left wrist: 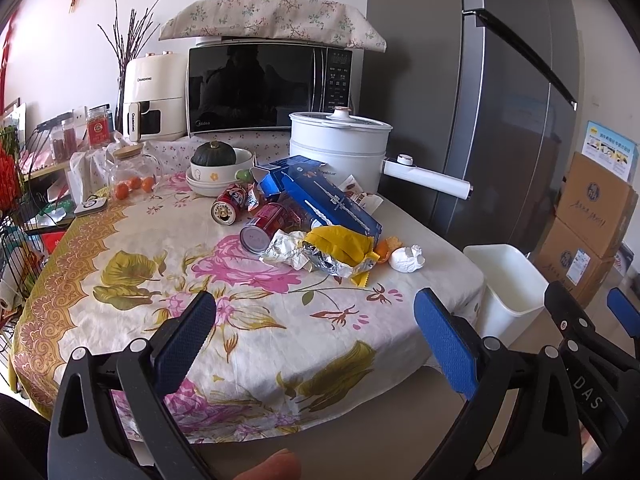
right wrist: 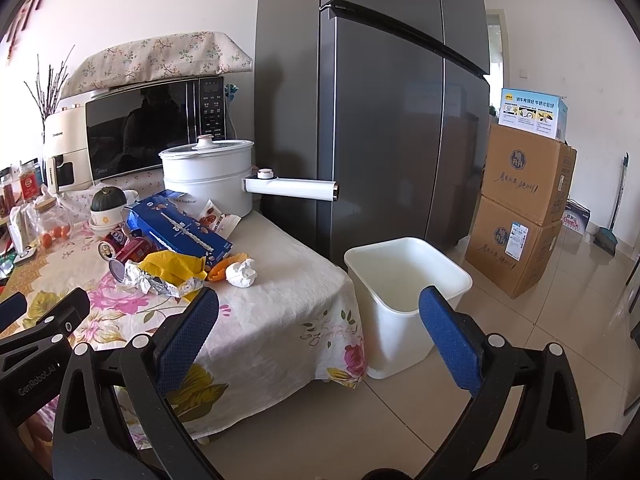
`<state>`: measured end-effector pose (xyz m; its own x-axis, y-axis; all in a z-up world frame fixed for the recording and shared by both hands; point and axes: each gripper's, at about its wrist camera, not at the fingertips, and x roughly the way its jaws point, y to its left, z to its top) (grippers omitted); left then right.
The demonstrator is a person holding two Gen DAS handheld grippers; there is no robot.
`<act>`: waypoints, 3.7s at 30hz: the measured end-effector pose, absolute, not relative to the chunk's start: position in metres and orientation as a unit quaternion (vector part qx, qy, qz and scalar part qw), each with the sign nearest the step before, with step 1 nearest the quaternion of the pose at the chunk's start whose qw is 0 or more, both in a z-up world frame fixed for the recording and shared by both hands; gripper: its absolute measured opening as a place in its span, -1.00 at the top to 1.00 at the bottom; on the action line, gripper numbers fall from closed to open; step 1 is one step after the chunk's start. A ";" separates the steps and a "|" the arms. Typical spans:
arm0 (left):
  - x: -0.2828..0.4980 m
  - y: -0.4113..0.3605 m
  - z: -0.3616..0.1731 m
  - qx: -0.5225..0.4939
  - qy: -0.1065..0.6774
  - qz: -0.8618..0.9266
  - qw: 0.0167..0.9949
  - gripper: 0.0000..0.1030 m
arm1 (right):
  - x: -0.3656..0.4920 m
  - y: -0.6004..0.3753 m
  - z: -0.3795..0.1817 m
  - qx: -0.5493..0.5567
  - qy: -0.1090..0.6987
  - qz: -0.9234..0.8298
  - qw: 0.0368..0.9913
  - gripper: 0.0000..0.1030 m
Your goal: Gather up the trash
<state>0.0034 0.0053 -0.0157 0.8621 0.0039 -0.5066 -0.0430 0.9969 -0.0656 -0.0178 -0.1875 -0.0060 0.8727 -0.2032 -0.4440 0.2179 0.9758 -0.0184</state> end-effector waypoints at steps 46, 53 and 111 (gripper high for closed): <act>0.003 0.005 -0.020 -0.037 0.269 0.013 0.962 -0.87 | -0.019 -0.188 -0.010 0.016 0.230 -0.109 0.967 -0.87; 0.001 0.005 -0.021 -0.037 0.271 0.013 0.962 -0.87 | -0.020 -0.188 -0.014 0.014 0.233 -0.108 0.966 -0.87; 0.275 0.072 -0.037 -0.303 0.388 -0.132 0.860 0.55 | 0.227 -0.264 -0.077 0.380 0.492 0.105 0.776 -0.88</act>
<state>0.2749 0.0717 -0.0367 0.6640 -0.4629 -0.5872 -0.0081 0.7809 -0.6247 0.2271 -0.2638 -0.0772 0.4943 0.5367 -0.6838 0.2106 0.6893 0.6932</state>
